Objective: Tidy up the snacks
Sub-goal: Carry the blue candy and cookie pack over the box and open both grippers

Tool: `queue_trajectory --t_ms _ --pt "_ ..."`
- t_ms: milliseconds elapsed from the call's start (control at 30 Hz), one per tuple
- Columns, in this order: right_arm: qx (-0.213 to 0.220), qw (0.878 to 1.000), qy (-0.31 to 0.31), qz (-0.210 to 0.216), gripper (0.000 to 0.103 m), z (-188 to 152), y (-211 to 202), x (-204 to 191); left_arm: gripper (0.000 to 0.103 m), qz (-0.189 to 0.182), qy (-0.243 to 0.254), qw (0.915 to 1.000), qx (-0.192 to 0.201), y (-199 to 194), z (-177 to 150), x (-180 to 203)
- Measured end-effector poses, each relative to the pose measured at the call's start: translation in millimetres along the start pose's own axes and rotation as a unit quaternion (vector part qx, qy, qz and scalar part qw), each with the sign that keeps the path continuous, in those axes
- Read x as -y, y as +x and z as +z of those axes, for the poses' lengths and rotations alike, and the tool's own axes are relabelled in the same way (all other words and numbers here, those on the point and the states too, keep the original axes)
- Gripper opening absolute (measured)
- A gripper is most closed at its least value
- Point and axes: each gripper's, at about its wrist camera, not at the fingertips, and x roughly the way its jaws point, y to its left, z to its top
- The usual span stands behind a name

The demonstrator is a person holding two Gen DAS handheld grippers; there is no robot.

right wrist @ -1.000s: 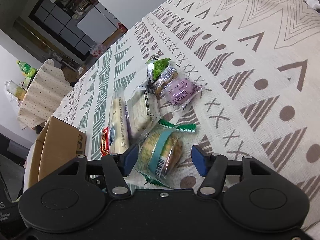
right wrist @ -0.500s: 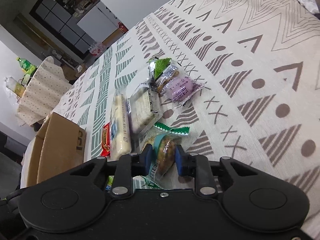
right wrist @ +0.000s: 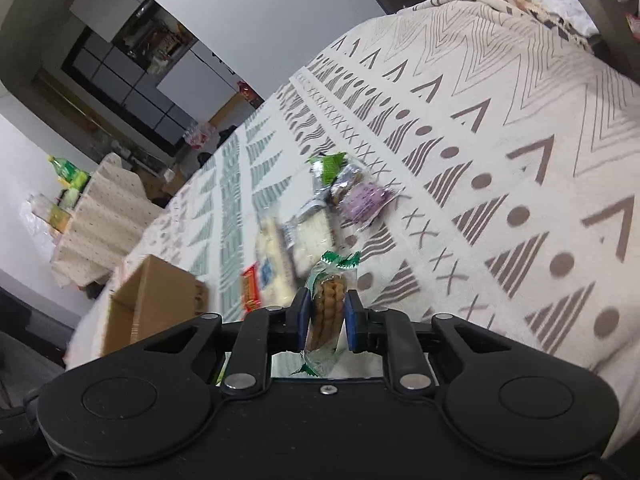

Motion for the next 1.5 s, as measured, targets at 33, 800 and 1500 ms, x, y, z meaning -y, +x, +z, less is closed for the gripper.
queue_trajectory --t_ms 33,800,1500 --pt "0.003 1.0 0.0 0.002 0.018 -1 -3 -2 0.03 -0.001 -0.001 1.0 0.003 -4 0 -1" --pt "0.034 0.996 -0.056 0.059 0.018 -9 -37 -89 0.03 -0.021 -0.042 0.9966 0.068 -68 28 -47" --pt "0.001 0.989 -0.126 0.072 0.018 -32 4 -169 0.03 -0.008 -0.111 0.9913 0.072 -65 60 -134"
